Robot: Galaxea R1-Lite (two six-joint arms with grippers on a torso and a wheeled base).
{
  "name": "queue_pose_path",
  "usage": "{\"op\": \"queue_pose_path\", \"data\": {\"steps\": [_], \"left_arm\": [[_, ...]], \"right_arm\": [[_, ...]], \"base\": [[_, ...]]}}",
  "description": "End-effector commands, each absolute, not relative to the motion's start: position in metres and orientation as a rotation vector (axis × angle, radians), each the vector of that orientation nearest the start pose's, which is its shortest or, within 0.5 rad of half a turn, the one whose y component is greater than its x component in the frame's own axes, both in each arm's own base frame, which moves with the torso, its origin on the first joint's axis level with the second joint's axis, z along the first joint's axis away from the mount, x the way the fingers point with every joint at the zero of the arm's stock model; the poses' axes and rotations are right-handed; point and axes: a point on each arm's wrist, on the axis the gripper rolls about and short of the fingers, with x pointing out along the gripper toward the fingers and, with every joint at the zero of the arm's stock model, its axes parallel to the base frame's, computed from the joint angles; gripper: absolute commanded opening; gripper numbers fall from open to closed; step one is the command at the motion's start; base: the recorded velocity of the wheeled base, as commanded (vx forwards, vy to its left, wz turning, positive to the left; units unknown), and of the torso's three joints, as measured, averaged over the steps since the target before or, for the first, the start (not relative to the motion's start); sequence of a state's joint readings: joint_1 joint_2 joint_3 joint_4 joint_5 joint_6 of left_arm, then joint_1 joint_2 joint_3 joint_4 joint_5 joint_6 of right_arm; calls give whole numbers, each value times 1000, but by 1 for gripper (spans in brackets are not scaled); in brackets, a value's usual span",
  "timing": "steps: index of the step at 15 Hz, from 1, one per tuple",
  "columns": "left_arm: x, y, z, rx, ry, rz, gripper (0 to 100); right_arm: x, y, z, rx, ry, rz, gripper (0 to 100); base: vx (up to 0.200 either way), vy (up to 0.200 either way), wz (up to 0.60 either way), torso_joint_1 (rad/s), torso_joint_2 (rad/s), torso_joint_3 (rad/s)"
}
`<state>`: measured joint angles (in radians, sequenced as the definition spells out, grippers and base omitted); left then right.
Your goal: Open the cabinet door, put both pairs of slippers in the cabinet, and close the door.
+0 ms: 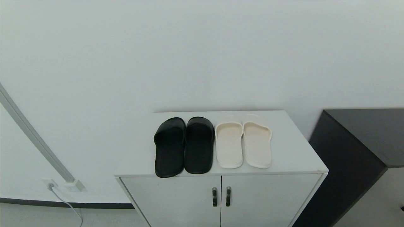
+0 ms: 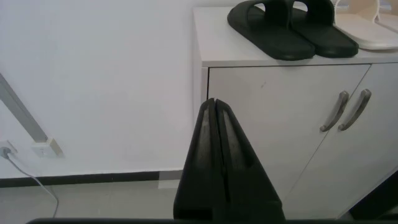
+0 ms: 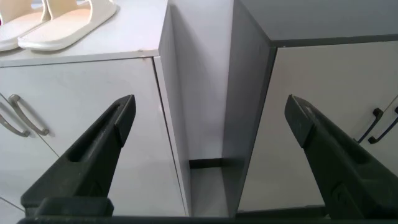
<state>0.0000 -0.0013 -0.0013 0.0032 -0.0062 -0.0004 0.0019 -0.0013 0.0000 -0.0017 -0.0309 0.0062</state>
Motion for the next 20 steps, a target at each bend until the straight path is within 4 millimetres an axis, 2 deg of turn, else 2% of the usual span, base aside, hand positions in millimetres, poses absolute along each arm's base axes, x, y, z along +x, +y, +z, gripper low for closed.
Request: {"op": "queue_pose_path", "data": {"steps": [1, 7, 8, 9, 10, 11, 13, 14, 16, 17, 18, 20], "left_arm": [[-23, 0, 76, 0, 2, -6, 0], [-23, 0, 75, -5, 3, -6, 0], [-23, 0, 76, -5, 2, -6, 0], [-23, 0, 76, -8, 2, -6, 0], [-23, 0, 76, -6, 2, -6, 0], [-23, 0, 75, -6, 3, -6, 0], [-23, 0, 76, -6, 2, -6, 0], [-23, 0, 76, -6, 2, -6, 0], [-23, 0, 76, -5, 2, -6, 0], [-23, 0, 76, -5, 2, -6, 0], [-23, 0, 76, -5, 2, -6, 0], [-23, 0, 76, -5, 2, -6, 0]], "right_arm": [[-23, -1, 76, 6, -2, -28, 100], [-24, -1, 81, 11, -34, -34, 100], [-31, -1, 120, 83, -159, -27, 100], [-27, -1, 140, 149, -109, -14, 100], [-21, 0, 140, 132, -46, -3, 100], [-7, 1, 132, 92, 73, 52, 100], [11, 2, 128, 92, 182, 93, 100], [19, 2, 132, 92, 197, 105, 100], [54, 5, 152, 73, 214, 141, 100], [61, 7, 155, 72, 219, 150, 100], [82, 13, 164, 63, 251, 189, 100], [101, 31, 168, 42, 313, 231, 100]], "base": [[0, 0, 0, 0, 0, 0], [0, 0, 0, 0, 0, 0], [0, 0, 0, 0, 0, 0], [0, 0, 0, 0, 0, 0], [0, 0, 0, 0, 0, 0], [0, 0, 0, 0, 0, 0], [0, 0, 0, 0, 0, 0], [0, 0, 0, 0, 0, 0], [0, 0, 0, 0, 0, 0], [0, 0, 0, 0, 0, 0], [0, 0, 0, 0, 0, 0], [0, 0, 0, 0, 0, 0]]}}
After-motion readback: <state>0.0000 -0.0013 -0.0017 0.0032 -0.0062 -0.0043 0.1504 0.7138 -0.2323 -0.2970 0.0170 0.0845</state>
